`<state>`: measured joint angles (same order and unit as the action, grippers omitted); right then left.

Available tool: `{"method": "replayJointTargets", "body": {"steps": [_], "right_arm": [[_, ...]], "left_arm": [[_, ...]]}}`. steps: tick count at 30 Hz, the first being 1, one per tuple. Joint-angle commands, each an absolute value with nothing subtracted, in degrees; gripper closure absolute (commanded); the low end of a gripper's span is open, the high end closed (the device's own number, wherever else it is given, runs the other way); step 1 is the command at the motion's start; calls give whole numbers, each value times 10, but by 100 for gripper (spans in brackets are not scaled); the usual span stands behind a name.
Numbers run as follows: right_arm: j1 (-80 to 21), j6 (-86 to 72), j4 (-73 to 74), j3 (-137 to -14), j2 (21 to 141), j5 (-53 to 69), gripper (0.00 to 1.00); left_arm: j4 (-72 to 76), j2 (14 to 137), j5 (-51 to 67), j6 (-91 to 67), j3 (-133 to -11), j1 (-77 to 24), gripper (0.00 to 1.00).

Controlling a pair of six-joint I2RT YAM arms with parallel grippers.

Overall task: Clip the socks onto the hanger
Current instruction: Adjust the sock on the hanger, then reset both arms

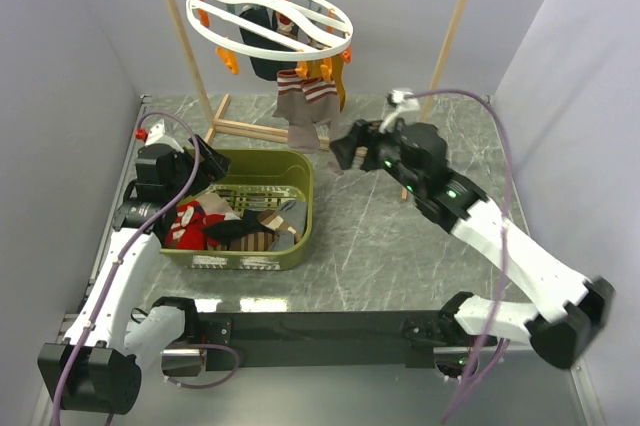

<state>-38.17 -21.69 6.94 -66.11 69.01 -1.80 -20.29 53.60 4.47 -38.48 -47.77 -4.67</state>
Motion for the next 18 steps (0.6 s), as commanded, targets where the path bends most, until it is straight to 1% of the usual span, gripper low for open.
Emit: {"method": "replayJointTargets", "body": {"steps": [1, 6, 11, 18], "right_arm": [[-384, -234, 157, -628, 592, -97, 11], [-384, -234, 177, -573, 454, -174, 9], [-384, -250, 180, -505, 364, -222, 9], [-385, -294, 185, -400, 238, -237, 10]], "left_arm": [[-171, 529, 56, -357, -508, -43, 8], [-141, 513, 69, -358, -486, -42, 8], [-134, 512, 88, -359, -473, -42, 9], [-115, 469, 96, -342, -441, -42, 9]]}}
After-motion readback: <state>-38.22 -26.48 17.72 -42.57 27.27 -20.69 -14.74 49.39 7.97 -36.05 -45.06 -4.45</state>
